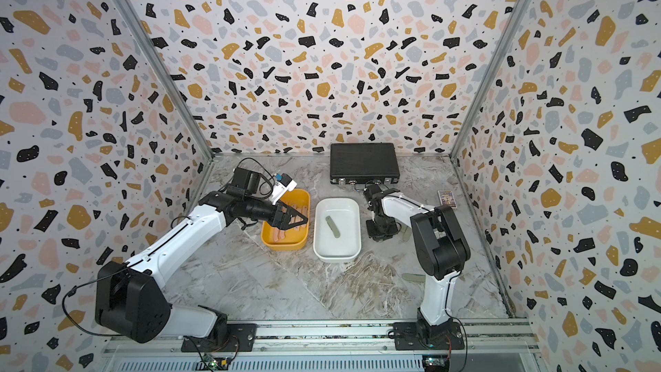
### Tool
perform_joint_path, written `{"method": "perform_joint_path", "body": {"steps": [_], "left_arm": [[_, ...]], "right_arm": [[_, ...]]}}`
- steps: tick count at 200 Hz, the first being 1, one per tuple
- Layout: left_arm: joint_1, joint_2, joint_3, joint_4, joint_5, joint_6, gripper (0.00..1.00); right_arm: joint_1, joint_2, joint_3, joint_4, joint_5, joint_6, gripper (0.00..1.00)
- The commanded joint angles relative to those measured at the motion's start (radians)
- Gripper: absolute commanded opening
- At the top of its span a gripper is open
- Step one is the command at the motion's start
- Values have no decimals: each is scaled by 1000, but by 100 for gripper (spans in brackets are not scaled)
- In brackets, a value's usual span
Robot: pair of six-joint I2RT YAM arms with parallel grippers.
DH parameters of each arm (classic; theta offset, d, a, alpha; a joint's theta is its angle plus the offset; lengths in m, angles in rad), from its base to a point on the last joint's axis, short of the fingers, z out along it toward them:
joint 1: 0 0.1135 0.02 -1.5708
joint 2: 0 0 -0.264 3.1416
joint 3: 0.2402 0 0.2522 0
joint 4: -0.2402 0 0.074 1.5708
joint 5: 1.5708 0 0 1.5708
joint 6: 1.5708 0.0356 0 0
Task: Place the fruit knives into the storage box by color
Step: Pick up the fruit knife from the center of the board, then place the fruit knife in the storage box.
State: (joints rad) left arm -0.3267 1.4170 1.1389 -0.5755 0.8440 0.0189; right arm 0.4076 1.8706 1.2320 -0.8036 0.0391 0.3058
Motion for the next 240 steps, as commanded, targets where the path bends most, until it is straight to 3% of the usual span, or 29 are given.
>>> {"method": "perform_joint_path", "body": {"steps": [1, 98, 171, 240], "left_arm": [[4, 10, 10, -3, -7, 11, 89], [58, -5, 26, -19, -15, 10, 89], [138, -29, 22, -11, 21, -10, 89], [176, -27, 12, 6, 56, -25, 89]], "right_arm": [[-1, -70, 47, -73, 18, -6, 25], [70, -134, 242, -220, 40, -12, 25], [204, -19, 466, -256, 9, 14, 25], [281, 98, 498, -199, -68, 41, 25]]}}
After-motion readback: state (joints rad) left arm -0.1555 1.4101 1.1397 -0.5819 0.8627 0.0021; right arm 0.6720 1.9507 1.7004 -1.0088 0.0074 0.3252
